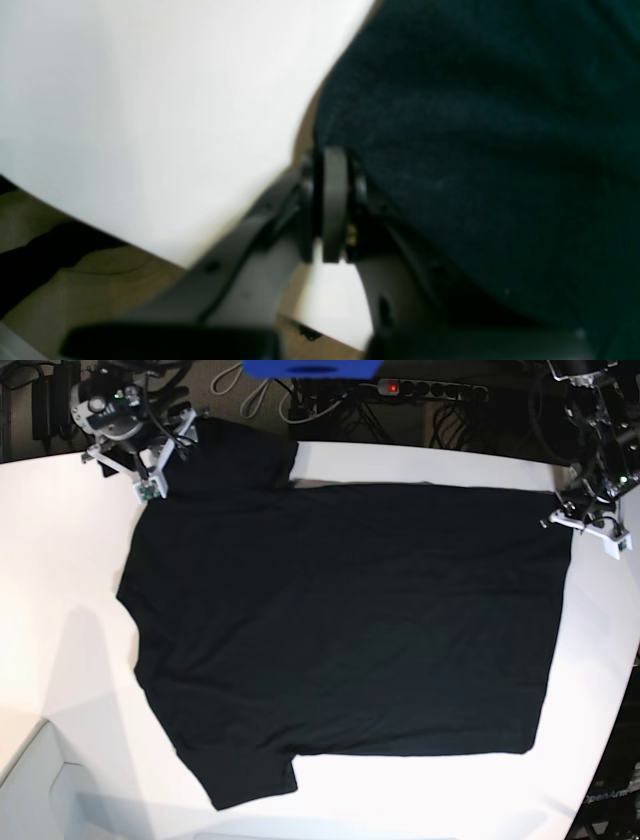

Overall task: Layout the t-shirt on the table in an organized manner, then fold the t-shirt properly
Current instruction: 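Grasp the shirt's collar-side corners with both grippers, then lift the collar-side edge with both grippers and fold it toward the hem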

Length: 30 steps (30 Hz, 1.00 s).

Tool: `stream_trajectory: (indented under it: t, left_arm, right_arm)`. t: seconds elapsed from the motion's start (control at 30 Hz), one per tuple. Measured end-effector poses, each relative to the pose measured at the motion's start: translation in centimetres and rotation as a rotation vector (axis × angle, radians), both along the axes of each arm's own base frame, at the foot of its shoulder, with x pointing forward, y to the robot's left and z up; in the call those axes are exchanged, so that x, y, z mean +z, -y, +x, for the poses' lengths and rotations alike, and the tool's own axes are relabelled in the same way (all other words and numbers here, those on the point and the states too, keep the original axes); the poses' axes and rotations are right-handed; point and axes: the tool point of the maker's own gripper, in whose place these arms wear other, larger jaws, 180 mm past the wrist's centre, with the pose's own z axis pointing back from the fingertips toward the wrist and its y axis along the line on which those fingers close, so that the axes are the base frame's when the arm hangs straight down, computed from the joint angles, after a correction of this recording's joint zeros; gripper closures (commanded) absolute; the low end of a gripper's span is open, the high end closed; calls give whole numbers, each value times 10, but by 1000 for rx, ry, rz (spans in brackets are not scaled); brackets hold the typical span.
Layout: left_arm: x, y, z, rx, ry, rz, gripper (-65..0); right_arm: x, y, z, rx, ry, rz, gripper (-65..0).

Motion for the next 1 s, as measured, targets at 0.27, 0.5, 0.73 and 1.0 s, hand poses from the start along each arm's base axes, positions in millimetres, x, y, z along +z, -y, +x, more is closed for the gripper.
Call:
stream_trajectory:
  t: [0.27,0.5,0.73,1.0]
  left_arm:
    - [0,0,0,0,3,-2,0]
    - [1,0,0,0,3,-1,0]
    - [1,0,0,-1,3,-4,0]
    - [3,1,0,-6,4,-2,0]
  right_arm:
    - [-1,-1,-1,2,-5,5,-440]
    - [-2,-7,-1,22,-7,9,-439]
    - [-14,-33,5,54,13,101,-340]
    - [-15,-35,13,50,36,120,-21]
